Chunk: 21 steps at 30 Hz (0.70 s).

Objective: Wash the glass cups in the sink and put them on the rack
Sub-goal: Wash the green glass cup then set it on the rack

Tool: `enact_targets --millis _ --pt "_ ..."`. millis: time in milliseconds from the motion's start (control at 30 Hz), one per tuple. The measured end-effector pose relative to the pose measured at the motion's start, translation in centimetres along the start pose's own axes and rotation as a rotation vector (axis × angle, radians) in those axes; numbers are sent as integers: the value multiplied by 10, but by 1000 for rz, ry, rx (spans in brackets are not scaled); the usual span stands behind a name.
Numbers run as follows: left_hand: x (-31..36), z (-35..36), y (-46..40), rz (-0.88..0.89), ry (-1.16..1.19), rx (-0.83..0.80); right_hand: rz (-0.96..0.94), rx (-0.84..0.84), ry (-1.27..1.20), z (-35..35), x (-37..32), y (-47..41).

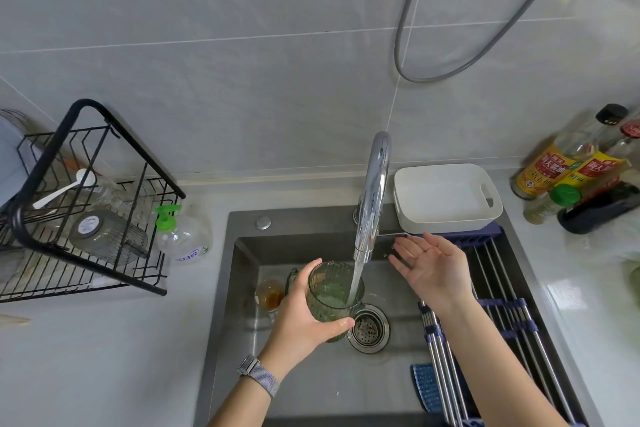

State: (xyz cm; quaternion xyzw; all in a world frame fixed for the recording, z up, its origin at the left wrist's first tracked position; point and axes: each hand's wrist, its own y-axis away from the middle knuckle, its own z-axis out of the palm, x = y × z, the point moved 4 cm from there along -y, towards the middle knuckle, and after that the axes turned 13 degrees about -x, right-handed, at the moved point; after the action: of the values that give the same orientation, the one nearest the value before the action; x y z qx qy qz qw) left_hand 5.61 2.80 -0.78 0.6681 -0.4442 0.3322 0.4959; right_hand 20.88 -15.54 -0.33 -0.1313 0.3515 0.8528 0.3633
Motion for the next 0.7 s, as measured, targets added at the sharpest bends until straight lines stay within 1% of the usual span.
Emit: enact_targets --millis 67,200,267,333,433,500,567,633,700 --pt "0 0 1 5 -2 -5 -21 -35 3 -3 -3 -3" --pt "-1 -1 4 1 5 -10 -95 -96 -87 -4 -2 -6" --pt "-1 -2 5 -6 25 -15 -127 -109 -70 -1 8 -3" --pt "-2 -2 6 -6 61 -13 -120 -98 48 -2 21 -1" --pt "-2 -1 6 -5 141 12 -53 -116 307 -7 40 4" --pt "-5 0 5 -14 191 33 22 -163 513 -7 55 12" --pt "-4 0 4 -29 259 40 108 -229 663 -4 72 22" --pt "-2 1 6 -54 402 34 183 -299 714 2 85 33" --pt "1 4 9 -77 581 18 239 -323 702 8 93 41"
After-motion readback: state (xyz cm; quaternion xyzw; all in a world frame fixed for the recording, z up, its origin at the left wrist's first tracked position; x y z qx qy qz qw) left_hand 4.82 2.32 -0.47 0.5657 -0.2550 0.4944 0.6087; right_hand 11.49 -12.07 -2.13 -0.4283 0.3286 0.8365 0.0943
